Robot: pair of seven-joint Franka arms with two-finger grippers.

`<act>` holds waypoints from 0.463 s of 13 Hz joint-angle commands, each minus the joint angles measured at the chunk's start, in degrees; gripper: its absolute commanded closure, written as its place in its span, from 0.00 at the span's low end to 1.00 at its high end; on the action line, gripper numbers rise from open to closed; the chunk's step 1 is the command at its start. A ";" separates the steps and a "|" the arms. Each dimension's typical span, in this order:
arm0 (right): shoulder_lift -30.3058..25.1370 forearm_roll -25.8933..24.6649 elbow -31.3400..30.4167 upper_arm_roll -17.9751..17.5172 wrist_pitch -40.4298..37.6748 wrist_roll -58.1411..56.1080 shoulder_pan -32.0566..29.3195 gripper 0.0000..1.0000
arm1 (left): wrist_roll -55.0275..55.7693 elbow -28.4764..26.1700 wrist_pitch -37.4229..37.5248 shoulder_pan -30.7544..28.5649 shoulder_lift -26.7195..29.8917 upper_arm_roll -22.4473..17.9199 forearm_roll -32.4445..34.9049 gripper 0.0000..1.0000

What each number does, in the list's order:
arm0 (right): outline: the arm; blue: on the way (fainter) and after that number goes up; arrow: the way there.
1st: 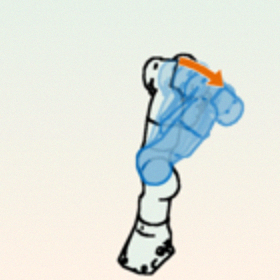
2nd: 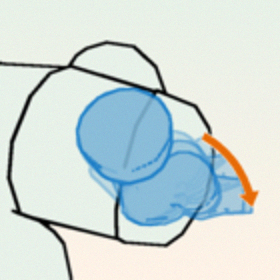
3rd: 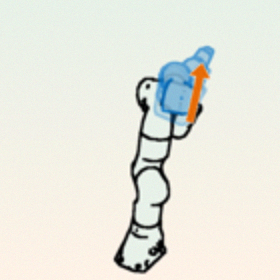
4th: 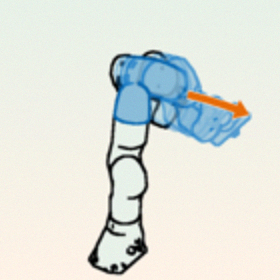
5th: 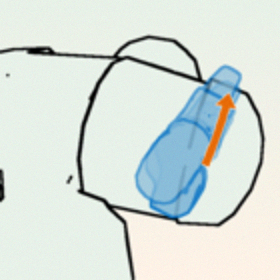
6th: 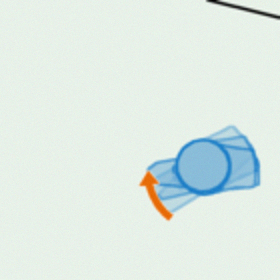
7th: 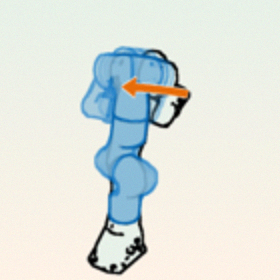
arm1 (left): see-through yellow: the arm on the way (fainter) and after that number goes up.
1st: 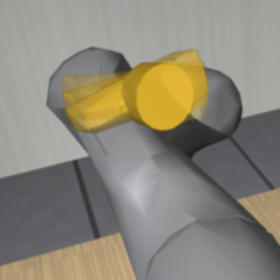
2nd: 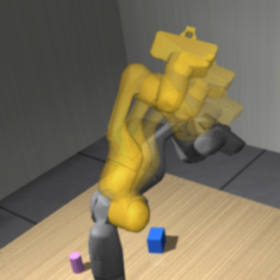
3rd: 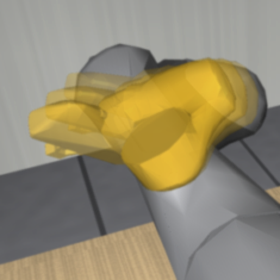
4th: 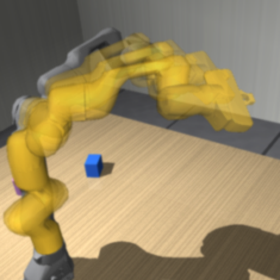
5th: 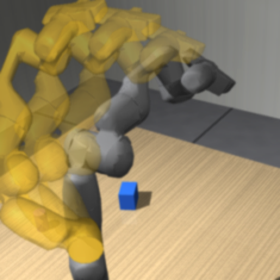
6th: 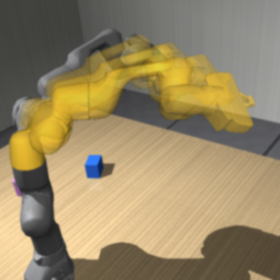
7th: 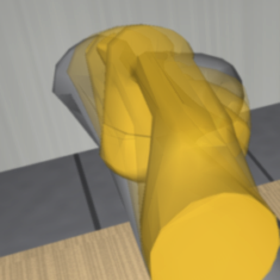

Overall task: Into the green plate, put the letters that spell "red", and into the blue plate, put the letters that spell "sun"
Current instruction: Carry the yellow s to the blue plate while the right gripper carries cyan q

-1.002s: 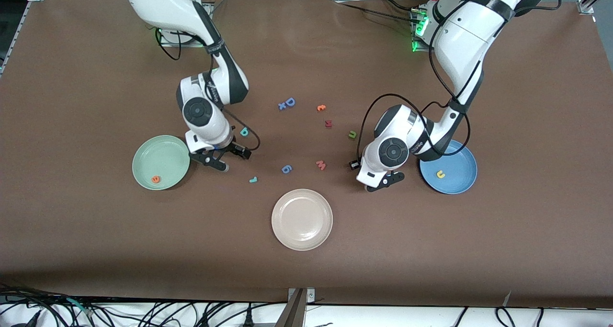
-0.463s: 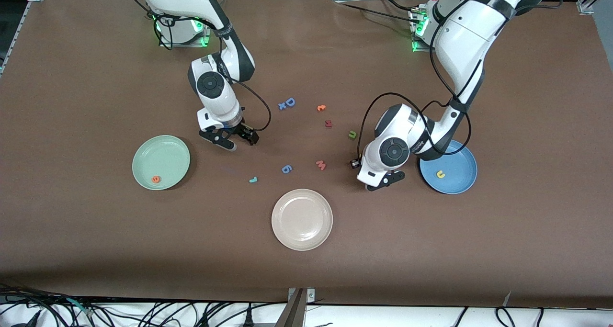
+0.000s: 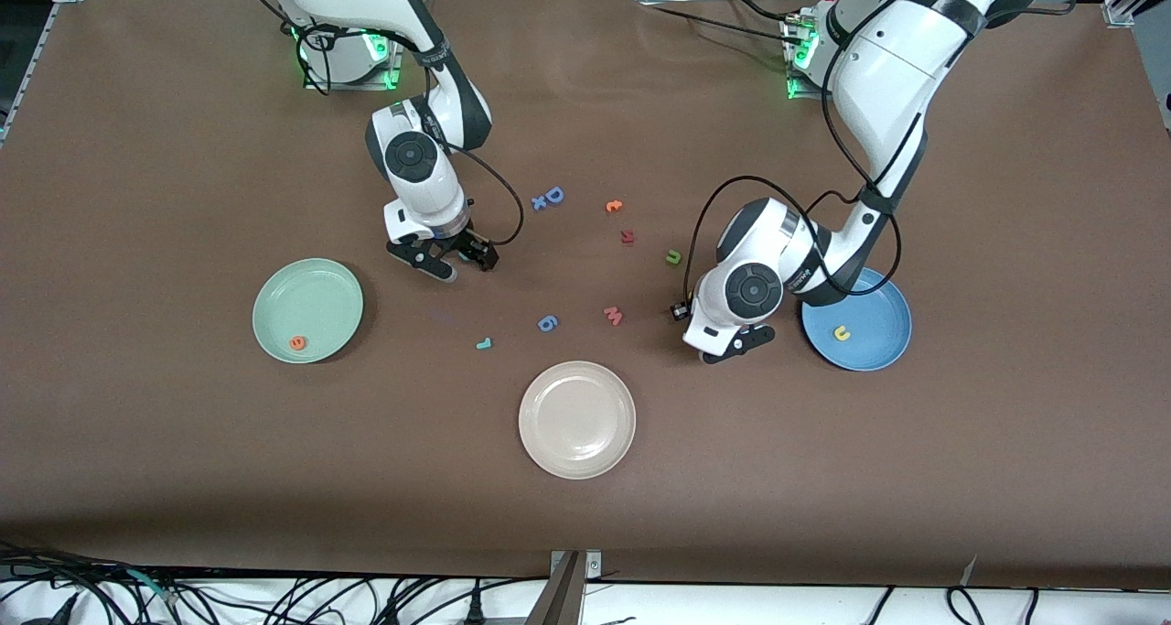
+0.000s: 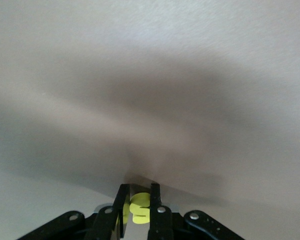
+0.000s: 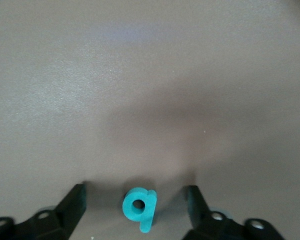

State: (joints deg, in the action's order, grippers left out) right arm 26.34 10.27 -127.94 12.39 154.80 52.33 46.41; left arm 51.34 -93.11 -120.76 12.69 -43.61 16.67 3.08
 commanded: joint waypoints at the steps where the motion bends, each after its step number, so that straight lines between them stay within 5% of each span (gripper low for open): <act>1: -1.64 0.63 -1.79 0.18 0.59 0.58 0.52 0.37 | -1.68 1.34 6.30 -0.65 2.83 -0.40 -0.27 0.88; 6: -1.64 0.63 -1.79 0.18 0.32 0.41 0.52 0.69 | -16.76 6.10 15.20 -5.04 3.97 -0.93 -0.27 0.88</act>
State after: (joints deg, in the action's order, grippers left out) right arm 25.49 10.27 -128.26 12.50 154.60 52.36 46.41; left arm 41.42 -87.51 -108.53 9.51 -40.86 15.93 3.09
